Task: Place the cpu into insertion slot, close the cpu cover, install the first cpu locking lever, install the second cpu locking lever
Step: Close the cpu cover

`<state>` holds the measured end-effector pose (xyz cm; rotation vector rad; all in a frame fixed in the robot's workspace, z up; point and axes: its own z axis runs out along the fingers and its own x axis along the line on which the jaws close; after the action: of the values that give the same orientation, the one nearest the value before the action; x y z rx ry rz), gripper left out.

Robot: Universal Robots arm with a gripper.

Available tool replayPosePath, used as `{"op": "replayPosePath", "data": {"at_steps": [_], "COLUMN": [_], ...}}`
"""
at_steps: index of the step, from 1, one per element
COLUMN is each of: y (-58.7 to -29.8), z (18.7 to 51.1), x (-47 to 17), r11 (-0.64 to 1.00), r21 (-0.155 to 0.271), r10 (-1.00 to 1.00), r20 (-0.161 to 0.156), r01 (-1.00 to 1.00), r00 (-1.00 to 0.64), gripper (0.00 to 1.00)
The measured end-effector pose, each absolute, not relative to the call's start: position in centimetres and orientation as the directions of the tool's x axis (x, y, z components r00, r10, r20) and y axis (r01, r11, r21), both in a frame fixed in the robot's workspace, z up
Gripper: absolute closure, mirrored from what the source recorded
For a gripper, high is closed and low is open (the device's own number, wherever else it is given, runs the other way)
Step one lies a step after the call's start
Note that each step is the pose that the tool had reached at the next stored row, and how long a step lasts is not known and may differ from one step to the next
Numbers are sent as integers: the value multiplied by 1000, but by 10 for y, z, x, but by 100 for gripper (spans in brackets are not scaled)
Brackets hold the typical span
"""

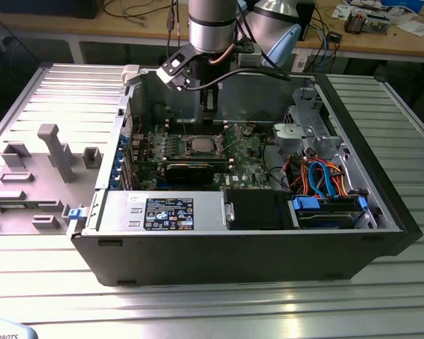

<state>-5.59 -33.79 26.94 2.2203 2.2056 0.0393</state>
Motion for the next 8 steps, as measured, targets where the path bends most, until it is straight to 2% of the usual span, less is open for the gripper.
{"op": "replayPosePath", "data": {"at_steps": [8], "y": [-338], "z": [270], "x": [-54], "r11": [-7], "r21": [26], "r10": [1000], "r20": [9], "r01": [1000], "r00": [6], "gripper": [89]}}
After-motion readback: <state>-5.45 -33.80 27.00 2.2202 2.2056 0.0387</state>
